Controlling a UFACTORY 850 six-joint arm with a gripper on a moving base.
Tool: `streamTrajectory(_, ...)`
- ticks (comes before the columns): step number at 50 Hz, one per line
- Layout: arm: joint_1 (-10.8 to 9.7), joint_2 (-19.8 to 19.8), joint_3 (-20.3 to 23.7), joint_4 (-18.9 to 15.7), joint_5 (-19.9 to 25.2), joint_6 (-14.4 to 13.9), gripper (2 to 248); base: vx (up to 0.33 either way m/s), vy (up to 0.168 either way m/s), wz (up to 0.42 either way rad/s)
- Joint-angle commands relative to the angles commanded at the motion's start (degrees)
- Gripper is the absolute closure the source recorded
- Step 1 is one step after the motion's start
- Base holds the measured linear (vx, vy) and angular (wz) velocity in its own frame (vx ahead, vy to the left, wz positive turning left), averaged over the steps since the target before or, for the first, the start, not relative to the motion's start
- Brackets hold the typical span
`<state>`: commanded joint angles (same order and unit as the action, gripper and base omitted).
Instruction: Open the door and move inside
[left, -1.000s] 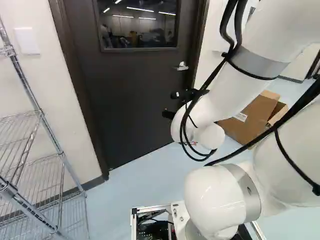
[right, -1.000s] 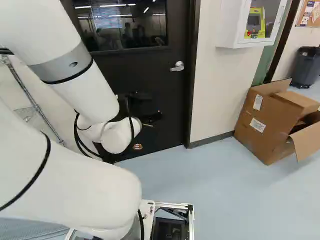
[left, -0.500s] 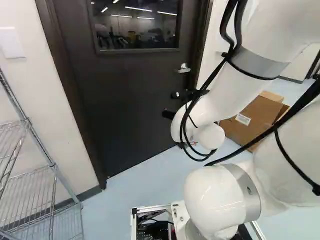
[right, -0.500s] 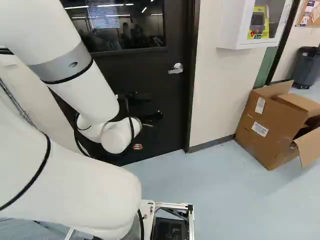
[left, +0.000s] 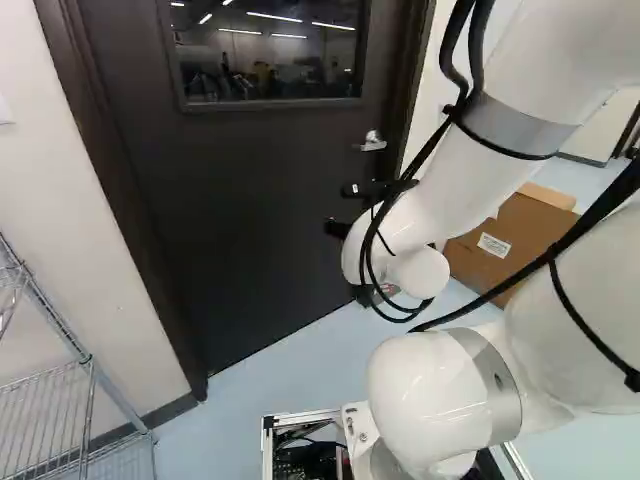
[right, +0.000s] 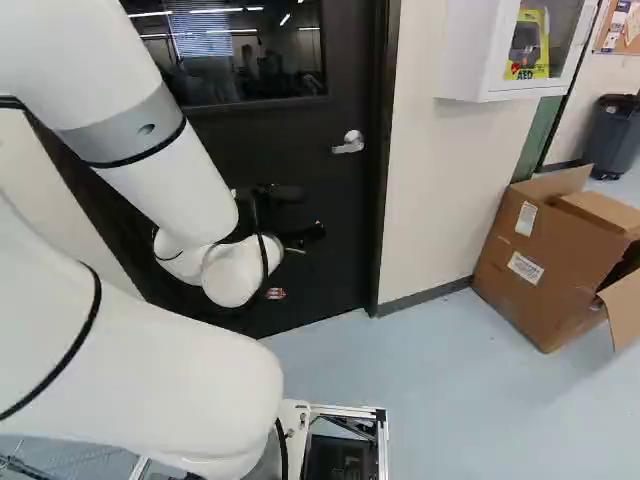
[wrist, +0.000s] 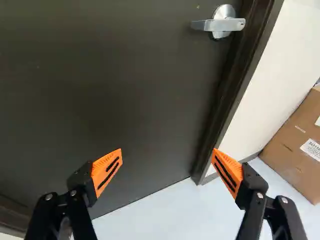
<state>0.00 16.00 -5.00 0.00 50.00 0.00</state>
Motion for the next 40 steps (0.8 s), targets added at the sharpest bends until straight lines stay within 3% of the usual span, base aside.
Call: streamTrajectory(40, 0.0, 0.0, 0.0, 0.0, 0.0, 0.0, 3, 0.136, -0.002, -0.014)
